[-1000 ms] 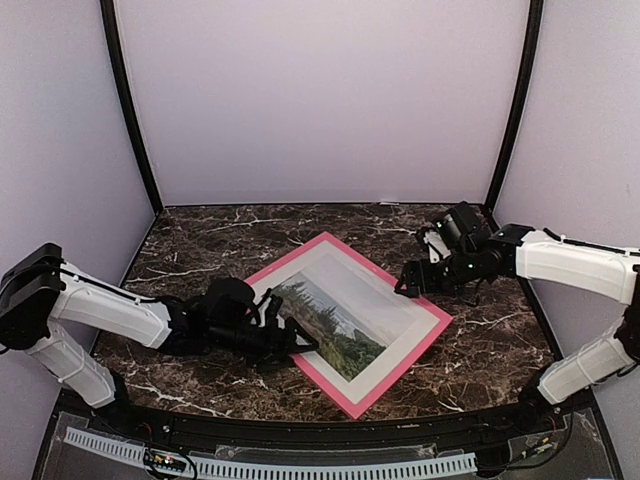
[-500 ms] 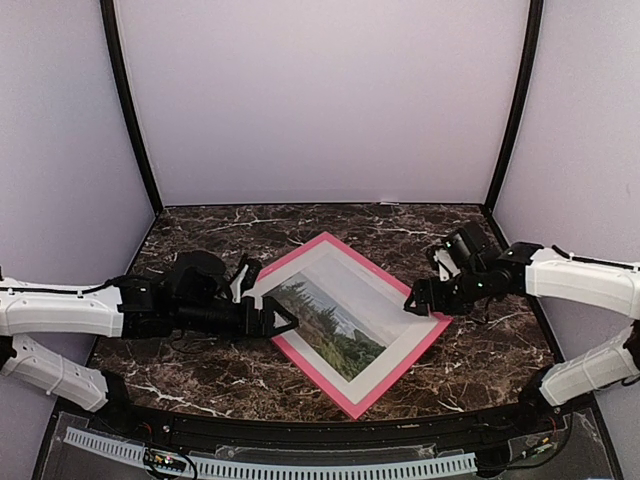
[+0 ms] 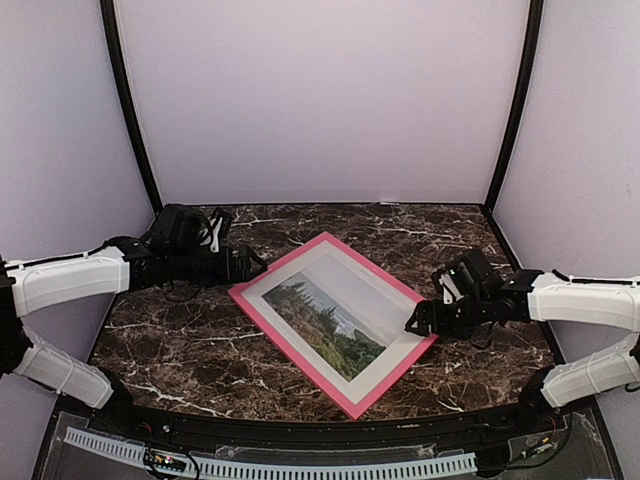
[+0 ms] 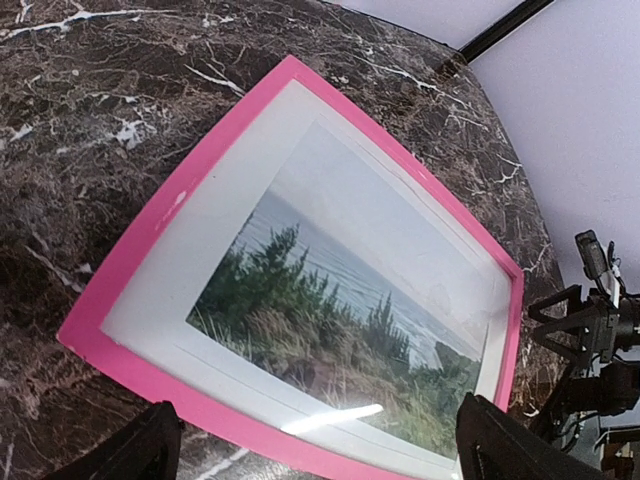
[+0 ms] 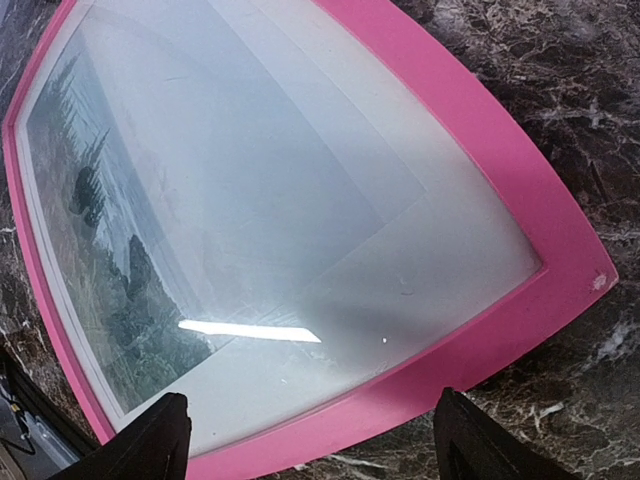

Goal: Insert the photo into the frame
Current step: Rotate the photo frame at the center of the board.

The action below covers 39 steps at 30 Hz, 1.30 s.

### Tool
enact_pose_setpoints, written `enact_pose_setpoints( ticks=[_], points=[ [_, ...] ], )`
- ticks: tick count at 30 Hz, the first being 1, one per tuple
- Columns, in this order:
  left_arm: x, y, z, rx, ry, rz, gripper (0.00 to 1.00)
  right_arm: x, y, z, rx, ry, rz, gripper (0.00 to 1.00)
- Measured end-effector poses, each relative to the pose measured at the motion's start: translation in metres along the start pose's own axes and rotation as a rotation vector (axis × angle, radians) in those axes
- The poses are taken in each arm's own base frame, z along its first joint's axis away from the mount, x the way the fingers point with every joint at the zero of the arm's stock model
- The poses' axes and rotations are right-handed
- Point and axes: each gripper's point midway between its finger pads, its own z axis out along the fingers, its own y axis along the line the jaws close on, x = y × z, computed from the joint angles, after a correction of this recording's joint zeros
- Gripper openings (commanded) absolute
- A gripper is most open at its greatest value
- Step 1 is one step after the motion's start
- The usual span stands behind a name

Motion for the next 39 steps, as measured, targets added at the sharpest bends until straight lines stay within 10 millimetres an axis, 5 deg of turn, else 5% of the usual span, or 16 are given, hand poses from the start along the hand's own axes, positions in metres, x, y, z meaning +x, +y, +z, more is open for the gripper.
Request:
enact_pose_setpoints(
  ticks=[10,16,22,31,39],
  points=[
    [-0.047,0.056,0.058,-0.103,0.044,0.021,0.99,0.008,0.004,0.013,-0.043,-0.003,0.035,0.85],
    [-0.042,0.081,0.093,-0.108,0.122,0.024,0.99,0.016,0.0,0.006,-0.038,-0.03,0.05,0.85],
    [-0.04,0.083,0.124,-0.06,0.168,0.037,0.99,0.022,-0.005,-0.003,-0.032,-0.062,0.081,0.85],
    [-0.025,0.085,0.143,-0.012,0.229,0.031,0.98,0.044,-0.022,0.012,0.026,-0.004,0.12,0.85],
    [-0.016,0.085,0.137,0.016,0.204,0.036,0.92,0.024,-0.007,0.027,0.03,-0.01,0.096,0.86]
  ],
)
